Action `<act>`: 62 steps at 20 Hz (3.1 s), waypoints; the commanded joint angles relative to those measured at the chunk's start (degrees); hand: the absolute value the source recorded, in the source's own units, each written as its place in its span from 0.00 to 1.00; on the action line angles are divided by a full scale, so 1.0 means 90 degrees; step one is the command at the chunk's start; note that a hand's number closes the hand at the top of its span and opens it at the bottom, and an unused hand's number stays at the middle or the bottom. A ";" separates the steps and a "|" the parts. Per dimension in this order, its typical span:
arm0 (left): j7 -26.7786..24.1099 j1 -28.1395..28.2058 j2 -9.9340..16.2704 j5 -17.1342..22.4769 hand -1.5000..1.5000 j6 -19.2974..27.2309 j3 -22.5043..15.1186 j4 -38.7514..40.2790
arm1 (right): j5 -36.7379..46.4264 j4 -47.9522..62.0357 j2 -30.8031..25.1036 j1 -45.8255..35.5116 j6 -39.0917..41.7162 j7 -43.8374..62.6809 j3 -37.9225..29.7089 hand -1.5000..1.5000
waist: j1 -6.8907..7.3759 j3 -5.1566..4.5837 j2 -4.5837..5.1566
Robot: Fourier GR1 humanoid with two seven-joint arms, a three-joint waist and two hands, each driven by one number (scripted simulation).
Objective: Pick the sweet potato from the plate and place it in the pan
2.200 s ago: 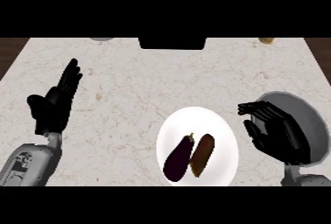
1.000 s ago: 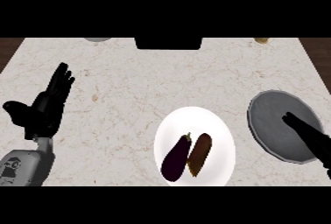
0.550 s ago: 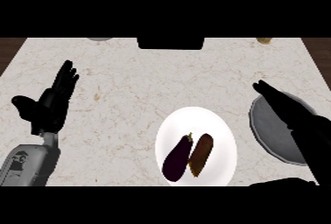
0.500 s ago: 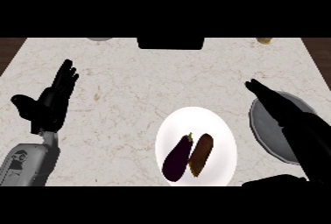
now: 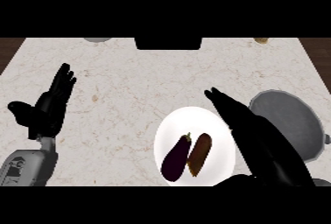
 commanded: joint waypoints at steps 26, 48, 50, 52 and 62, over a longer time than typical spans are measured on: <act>-0.0073 -0.0023 -0.0291 -0.0211 0.50 -0.0350 0.0342 0.0134 | 0.0950 0.1888 0.1193 0.0615 0.0948 0.0073 0.0178 0.00 | -0.0026 0.0006 0.0007; 0.0308 0.0057 -0.0440 -0.0459 0.50 -0.0375 0.0399 -0.0239 | 0.2055 0.3991 0.1998 0.0474 0.1405 -0.0411 0.0376 0.00 | -0.0001 0.0009 0.0006; 0.0286 -0.0024 -0.0524 -0.0655 0.50 -0.0219 0.0319 -0.0214 | 0.1839 0.3438 0.1649 0.0609 0.2000 -0.0238 0.0151 0.00 | -0.0033 0.0008 0.0001; 0.0111 -0.0207 -0.0519 -0.0490 0.50 -0.0330 0.0518 0.0082 | 0.2053 0.3440 0.1924 0.0781 0.1942 -0.0041 0.0419 0.00 | -0.0048 0.0007 0.0004; 0.0455 -0.0039 -0.0545 -0.0631 0.50 -0.0414 0.0566 -0.0310 | 0.2433 0.4434 0.2092 0.1006 0.1914 -0.1280 0.0024 1.00 | -0.0024 0.0009 0.0008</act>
